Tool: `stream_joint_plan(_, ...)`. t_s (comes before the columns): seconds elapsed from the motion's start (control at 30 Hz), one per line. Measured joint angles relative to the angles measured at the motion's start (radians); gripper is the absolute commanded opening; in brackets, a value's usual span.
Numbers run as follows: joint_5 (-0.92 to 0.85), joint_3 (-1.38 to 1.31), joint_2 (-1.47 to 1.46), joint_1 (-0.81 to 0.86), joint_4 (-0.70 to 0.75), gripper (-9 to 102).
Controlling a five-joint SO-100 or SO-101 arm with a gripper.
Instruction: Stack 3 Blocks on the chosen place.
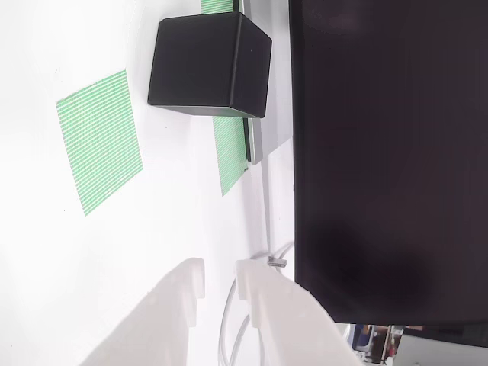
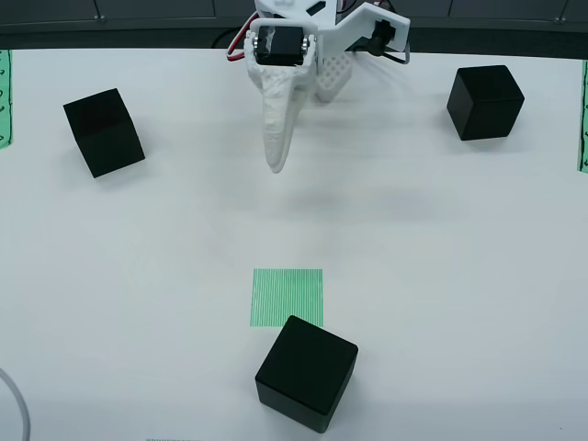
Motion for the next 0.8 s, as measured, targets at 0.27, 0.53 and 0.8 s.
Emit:
stream_joint_plan(0.27, 0.0, 0.0, 0.0, 0.0, 0.0, 0)
stream_joint_plan(0.53, 0.0, 0.0, 0.0, 0.0, 0.0, 0)
stream_joint_plan(0.8, -0.061, -0.023, -0.069, -0.089, 0.011, 0)
